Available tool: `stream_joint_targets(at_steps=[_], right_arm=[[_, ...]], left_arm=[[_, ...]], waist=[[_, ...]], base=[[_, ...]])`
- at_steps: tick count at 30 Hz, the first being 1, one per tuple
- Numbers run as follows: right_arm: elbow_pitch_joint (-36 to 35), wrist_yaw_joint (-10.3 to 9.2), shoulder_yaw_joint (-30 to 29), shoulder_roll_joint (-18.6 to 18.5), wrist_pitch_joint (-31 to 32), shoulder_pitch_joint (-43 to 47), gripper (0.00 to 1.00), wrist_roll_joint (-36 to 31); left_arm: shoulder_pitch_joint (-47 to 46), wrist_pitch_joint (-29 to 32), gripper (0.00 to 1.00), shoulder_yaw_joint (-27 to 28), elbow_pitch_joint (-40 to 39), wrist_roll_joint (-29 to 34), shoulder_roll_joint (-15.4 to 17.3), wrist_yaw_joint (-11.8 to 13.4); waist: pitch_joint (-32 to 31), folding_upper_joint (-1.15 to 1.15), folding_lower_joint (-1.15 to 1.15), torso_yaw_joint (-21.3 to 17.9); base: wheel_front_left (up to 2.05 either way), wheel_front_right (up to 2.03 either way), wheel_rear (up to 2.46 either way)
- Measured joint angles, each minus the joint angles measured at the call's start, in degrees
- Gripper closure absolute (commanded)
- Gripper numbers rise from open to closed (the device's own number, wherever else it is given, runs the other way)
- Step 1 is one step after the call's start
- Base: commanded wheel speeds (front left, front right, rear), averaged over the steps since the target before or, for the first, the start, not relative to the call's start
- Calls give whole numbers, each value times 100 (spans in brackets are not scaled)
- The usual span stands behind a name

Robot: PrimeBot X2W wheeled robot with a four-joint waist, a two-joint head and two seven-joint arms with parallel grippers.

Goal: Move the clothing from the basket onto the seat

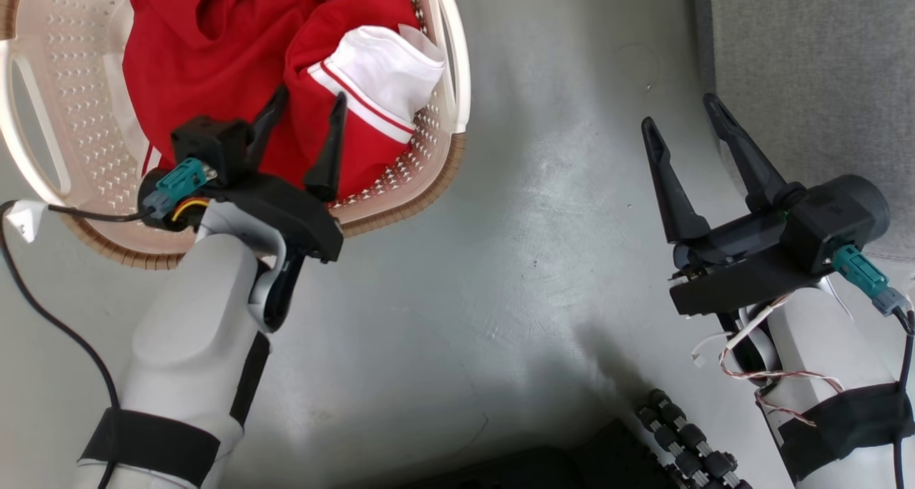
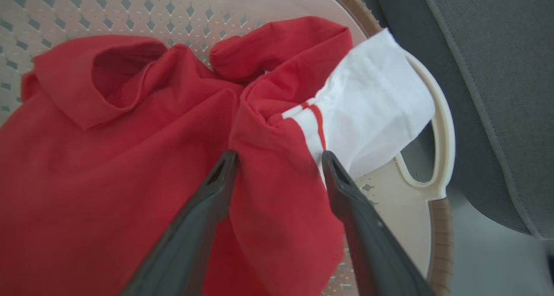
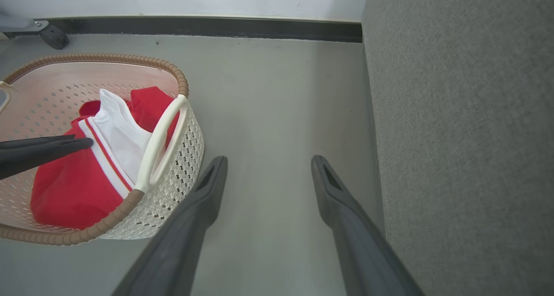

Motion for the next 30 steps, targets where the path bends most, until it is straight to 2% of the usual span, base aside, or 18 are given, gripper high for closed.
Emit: stream_joint_targets(at_steps=[10,12,13,22,30], right_arm=[[-34,0,0,-18,0,3,0,-1],[-41,0,-4,-33,0,3,0,-5],[-40,0,-12,-44,0,3,0,-14],[53,0,-62,-112,0,3,0,-37],[287,0,-59,-115,0,-27,0,-37]], left_arm=[[-73,-1,0,-283,79,-250,-49,0],[-93,-1,69,-341,81,-300,-49,0],[-104,-2,100,-354,81,-324,-53,0],[-147,-42,100,-508,152,-642,-167,0],[12,-57,100,-611,172,-922,-190,0]], waist=[[87,0,0,36],[97,0,0,43],[99,0,0,47],[-59,-1,0,140],[-476,-1,0,315]], base=[[0,0,0],[0,0,0],[0,0,0],[0,0,0],[0,0,0]])
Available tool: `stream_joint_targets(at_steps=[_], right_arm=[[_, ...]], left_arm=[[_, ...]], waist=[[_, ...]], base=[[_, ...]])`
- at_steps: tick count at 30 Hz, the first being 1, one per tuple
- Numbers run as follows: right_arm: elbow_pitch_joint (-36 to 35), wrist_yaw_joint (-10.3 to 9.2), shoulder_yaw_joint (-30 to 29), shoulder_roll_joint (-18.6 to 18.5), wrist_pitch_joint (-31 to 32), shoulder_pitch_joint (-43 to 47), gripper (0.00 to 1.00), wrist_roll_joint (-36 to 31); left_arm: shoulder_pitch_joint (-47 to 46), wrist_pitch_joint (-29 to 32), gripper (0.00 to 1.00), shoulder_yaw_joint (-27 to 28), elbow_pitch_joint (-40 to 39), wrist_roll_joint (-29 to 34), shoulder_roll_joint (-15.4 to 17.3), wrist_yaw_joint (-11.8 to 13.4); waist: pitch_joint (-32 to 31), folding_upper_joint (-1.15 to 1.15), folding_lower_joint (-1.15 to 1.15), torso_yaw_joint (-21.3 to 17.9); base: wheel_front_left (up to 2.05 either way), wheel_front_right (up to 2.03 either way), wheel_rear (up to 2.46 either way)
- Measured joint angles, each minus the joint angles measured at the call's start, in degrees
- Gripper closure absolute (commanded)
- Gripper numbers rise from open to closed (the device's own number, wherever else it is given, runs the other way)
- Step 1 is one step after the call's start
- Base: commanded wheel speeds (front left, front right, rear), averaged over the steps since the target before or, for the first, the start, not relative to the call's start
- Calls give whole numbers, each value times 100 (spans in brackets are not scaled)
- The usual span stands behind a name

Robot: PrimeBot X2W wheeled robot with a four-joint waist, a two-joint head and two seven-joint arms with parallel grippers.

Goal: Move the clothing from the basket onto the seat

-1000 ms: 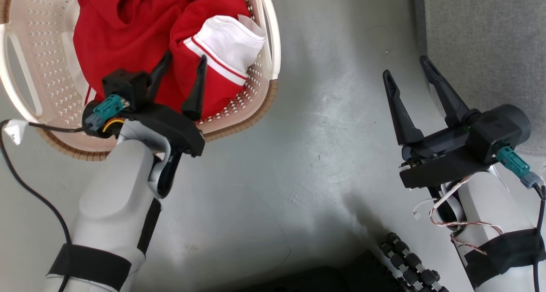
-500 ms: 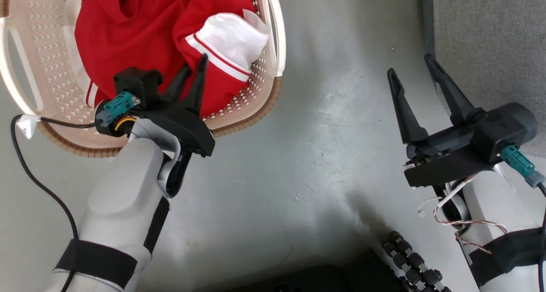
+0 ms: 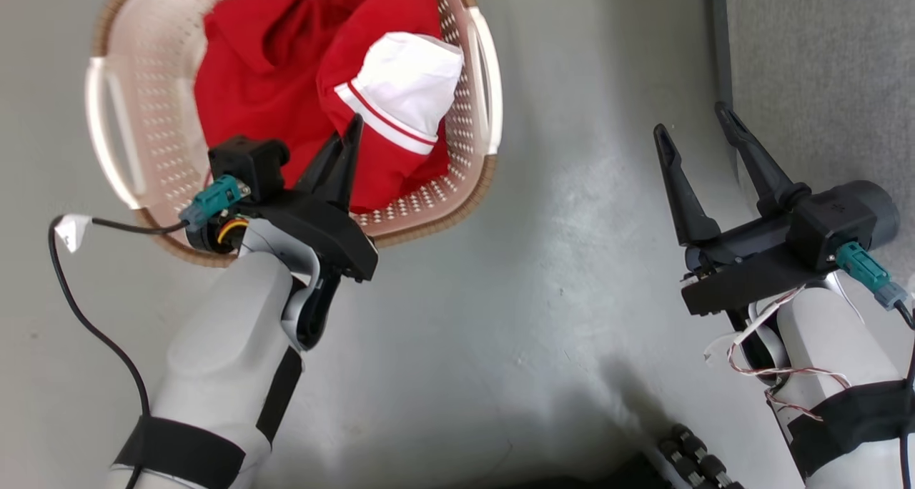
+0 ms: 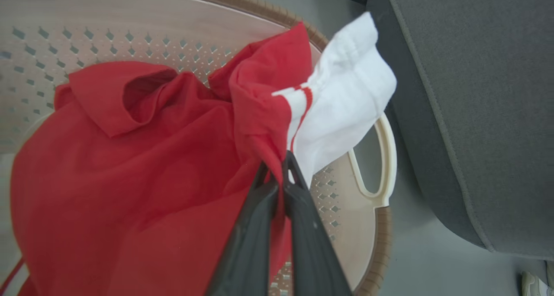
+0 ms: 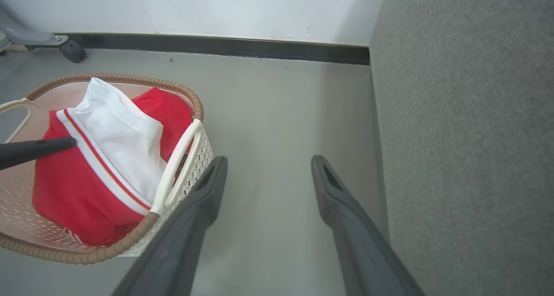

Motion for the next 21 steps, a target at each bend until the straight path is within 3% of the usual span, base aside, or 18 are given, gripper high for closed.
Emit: stream_joint_targets(at_steps=[21], right_arm=[[531,0,137,-142,0,92,0,155]], left_arm=[[857,-1,100,565,-797,-376,76,0]], waist=[[-1592,0,-1,798]], base=[[0,0,0]])
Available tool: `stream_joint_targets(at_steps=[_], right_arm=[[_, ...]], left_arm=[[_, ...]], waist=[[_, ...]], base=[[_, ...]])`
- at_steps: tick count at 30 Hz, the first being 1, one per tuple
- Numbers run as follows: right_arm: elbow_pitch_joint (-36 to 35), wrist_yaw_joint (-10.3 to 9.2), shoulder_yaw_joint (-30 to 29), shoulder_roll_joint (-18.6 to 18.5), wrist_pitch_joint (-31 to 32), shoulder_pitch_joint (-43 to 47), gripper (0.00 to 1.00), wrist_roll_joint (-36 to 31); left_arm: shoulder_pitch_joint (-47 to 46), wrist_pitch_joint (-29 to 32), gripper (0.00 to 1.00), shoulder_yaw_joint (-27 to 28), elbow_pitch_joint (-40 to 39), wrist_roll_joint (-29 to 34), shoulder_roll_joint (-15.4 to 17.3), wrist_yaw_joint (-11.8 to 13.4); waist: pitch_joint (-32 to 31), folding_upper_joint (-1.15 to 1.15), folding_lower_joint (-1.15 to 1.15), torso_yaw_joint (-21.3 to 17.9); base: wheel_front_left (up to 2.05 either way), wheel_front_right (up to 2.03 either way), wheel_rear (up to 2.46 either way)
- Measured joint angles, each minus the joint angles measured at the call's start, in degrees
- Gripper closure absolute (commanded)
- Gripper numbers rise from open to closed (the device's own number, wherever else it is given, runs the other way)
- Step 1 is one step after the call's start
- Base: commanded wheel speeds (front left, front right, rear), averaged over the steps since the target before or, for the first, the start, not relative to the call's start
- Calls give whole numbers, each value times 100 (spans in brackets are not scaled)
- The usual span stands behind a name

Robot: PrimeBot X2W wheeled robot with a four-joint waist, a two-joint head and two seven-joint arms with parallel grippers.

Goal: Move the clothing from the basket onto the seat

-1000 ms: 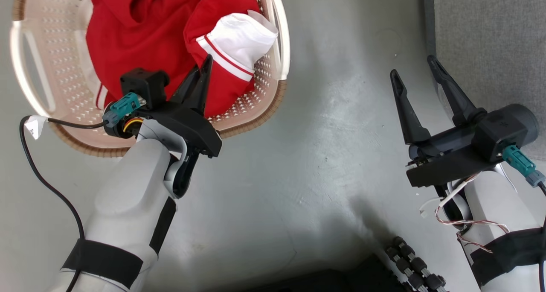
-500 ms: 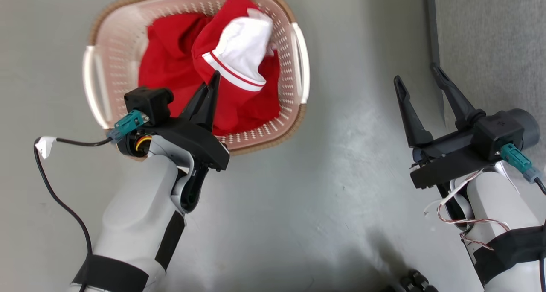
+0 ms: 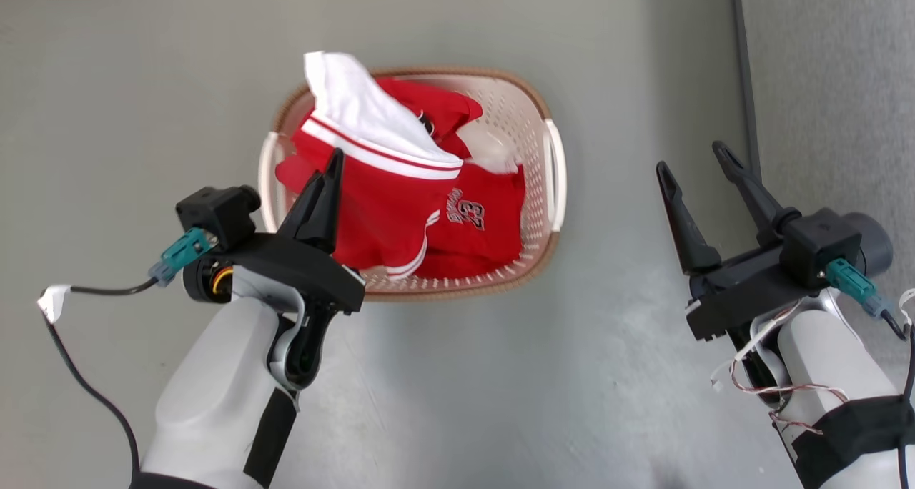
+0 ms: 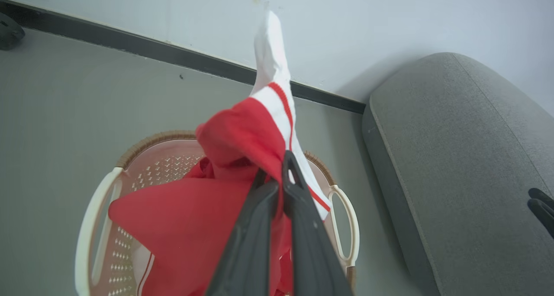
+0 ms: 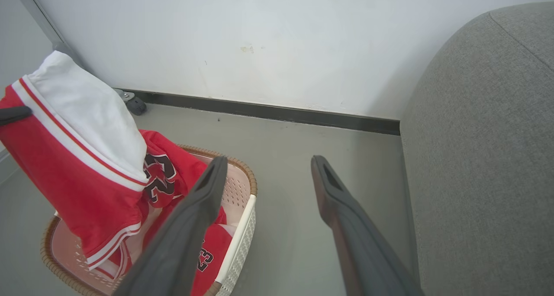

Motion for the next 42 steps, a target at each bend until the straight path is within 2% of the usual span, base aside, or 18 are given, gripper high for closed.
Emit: stream_joint_targets(at_steps=[11,20,42], right_arm=[[213,0,85,-26,0,402,0,167],[361,0,298,9,0,735,0,268],[458,0,800,207,2,1974,0,608]], left_arm=[[567,0,100,548,-436,144,-64,0],[1096,0,100,772,-899,528,-48,0],[2808,0,100,969,-1929,1080,67,56]], waist=[[-932,0,0,354],[-1787,0,0,589],[-3599,0,0,723]], base=[[0,0,0],[0,0,0],[0,0,0]])
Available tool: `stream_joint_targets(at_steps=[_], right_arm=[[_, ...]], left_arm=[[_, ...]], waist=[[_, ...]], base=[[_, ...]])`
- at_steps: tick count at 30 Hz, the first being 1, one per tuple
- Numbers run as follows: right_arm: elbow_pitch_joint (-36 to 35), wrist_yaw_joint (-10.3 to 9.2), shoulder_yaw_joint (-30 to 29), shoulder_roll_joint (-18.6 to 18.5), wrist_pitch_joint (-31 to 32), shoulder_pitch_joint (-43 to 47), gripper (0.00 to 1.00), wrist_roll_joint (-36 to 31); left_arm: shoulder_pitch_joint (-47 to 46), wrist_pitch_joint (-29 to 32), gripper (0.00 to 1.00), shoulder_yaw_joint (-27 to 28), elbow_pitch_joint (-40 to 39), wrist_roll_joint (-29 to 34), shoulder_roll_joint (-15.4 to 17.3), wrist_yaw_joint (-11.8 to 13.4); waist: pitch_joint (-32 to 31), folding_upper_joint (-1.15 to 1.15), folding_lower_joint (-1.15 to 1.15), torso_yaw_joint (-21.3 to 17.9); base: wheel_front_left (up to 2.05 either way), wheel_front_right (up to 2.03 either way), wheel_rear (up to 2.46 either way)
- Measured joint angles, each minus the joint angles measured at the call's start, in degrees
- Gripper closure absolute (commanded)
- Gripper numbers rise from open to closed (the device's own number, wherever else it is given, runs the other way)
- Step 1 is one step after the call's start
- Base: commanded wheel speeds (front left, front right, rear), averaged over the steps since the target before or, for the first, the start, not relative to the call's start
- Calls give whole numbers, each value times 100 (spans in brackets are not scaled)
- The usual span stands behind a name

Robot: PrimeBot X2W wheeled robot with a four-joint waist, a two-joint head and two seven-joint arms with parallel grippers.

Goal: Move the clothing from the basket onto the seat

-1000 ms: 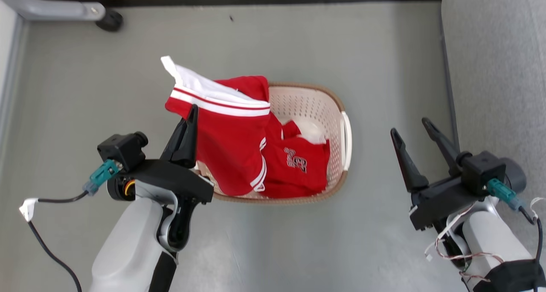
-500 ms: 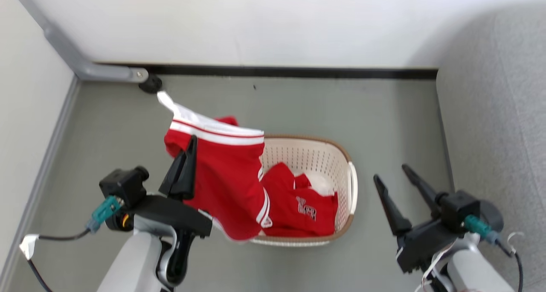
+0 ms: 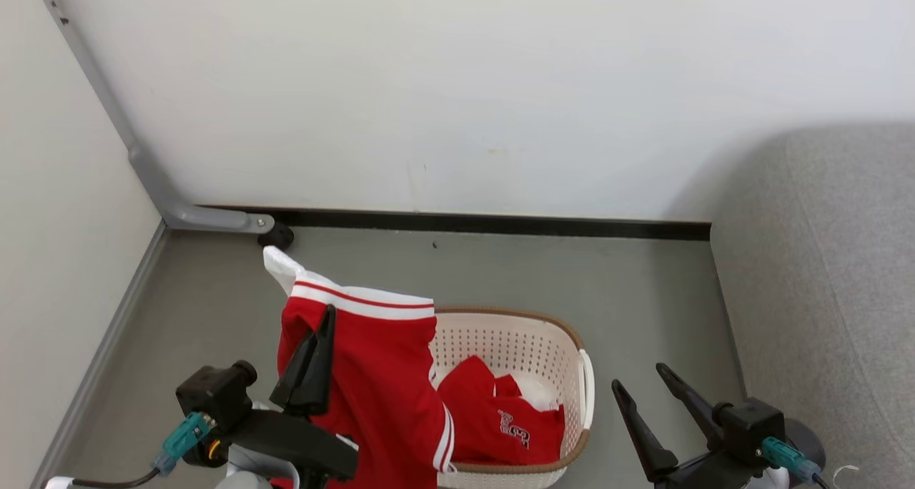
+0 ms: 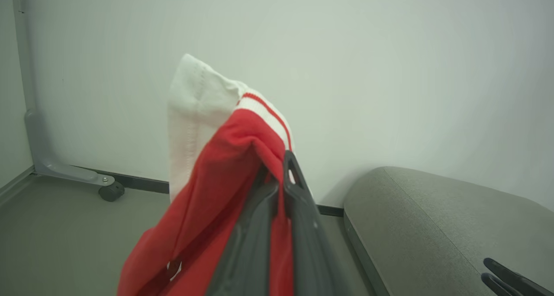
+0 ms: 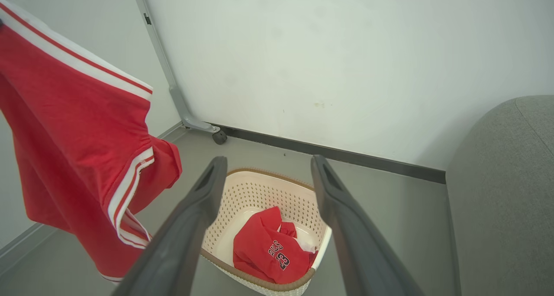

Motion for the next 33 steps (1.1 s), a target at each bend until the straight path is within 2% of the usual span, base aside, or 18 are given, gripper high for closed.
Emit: stream_joint_targets(at_steps=[7,18,33], right_arm=[[-198,1,144,20,-1,35,0,9],[-394,1,480,24,-1,-21,0,49],[-587,1,2025,76,-1,-1031,0,192]], left_arm=[[220,0,100,63,-387,67,35,44],[287,0,100,33,-826,135,21,43],[68,0,100,-492,-1103,254,-88,36]], waist=[[-279,0,0,26],[-308,0,1,89],[-209,1,1,167]], base=[[0,0,0],[0,0,0],[0,0,0]])
